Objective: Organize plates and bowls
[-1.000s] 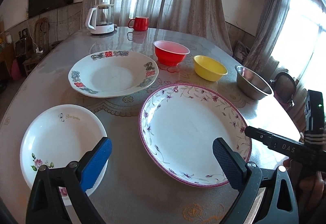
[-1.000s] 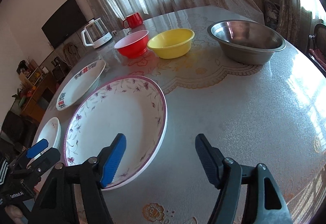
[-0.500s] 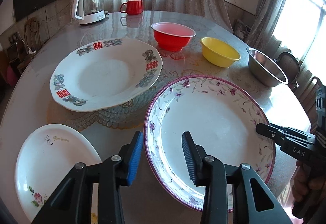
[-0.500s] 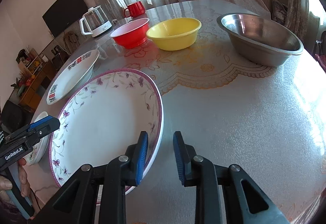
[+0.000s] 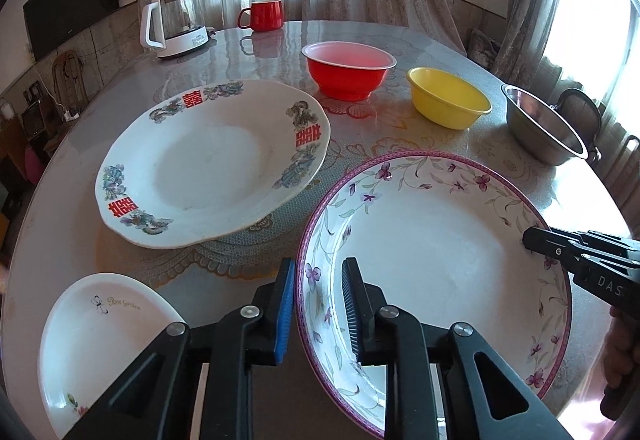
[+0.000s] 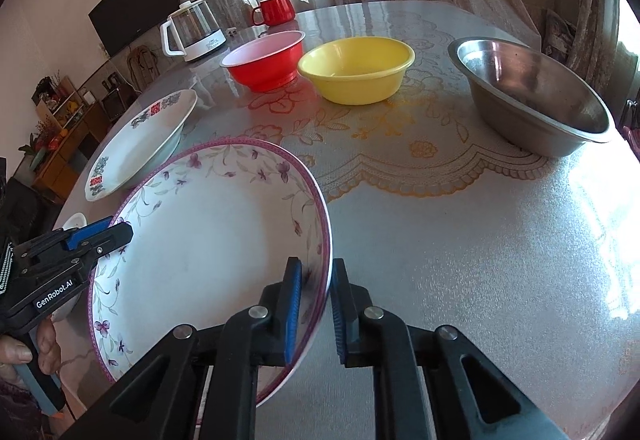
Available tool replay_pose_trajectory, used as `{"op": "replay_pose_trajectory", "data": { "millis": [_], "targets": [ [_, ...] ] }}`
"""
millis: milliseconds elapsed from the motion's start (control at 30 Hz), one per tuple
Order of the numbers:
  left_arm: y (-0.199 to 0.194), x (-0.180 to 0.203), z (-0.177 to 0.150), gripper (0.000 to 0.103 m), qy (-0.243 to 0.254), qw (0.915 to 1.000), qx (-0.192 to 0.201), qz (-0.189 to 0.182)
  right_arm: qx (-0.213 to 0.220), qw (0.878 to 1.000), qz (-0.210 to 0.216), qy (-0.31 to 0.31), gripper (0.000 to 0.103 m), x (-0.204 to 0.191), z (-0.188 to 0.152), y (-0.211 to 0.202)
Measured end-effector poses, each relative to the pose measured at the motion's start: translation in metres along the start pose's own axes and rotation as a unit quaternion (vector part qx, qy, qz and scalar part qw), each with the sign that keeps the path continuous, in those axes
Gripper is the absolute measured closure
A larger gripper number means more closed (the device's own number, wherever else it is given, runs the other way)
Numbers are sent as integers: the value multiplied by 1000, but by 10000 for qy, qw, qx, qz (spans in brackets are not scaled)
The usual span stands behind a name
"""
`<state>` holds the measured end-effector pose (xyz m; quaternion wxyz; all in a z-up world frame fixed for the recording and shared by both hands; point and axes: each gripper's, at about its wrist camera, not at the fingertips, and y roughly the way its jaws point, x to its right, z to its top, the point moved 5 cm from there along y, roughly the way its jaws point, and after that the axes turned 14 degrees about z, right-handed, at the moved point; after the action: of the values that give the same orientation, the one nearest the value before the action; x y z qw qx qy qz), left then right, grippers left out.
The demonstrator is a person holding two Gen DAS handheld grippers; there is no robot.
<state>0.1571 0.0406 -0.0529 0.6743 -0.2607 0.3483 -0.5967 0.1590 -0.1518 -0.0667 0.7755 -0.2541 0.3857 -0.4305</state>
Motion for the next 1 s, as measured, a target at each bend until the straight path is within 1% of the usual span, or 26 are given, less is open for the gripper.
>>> {"op": "replay_pose_trajectory", "data": {
  "millis": [133, 233, 267, 333, 400, 533, 667, 733, 833, 900, 1000],
  "targets": [
    [0, 4, 1, 80, -17, 9998, 54, 192, -57, 9996, -178, -202, 92, -3, 8, 5],
    [-7, 3, -6, 80, -69, 10000, 0, 1, -66, 9998, -150, -121, 92, 0, 10, 4],
    [-8, 2, -8, 80, -72, 10000, 2, -30, -70, 10000, -59, -1, 92, 3, 10, 3],
    [-9, -2, -9, 80, -271, 9994, -106, -202, -104, 9995, 199, 236, 93, 10, 13, 3],
    [-8, -6, -7, 80, -457, 9982, -206, -333, -141, 9989, 298, 338, 93, 13, 15, 4],
    [-3, -10, -4, 80, -453, 9987, -179, -129, -209, 9992, 308, 144, 94, 6, 21, 12],
    [-6, -10, -8, 81, -413, 9989, -149, -157, -289, 9994, 185, -32, 93, 2, 31, 21],
    [-7, -11, -12, 85, -411, 9991, -83, -55, -307, 9994, 138, -52, 91, 2, 36, 25],
    [-8, -13, -12, 87, -360, 9993, -20, 105, -366, 9990, -20, -242, 90, -3, 39, 28],
    [-7, -13, -12, 91, -333, 9993, -6, 192, -378, 9990, -3, -253, 90, -3, 39, 29],
    [-8, -14, -13, 92, -336, 9992, 1, 230, -341, 9991, -9, -257, 90, -2, 38, 28]
  ]
}}
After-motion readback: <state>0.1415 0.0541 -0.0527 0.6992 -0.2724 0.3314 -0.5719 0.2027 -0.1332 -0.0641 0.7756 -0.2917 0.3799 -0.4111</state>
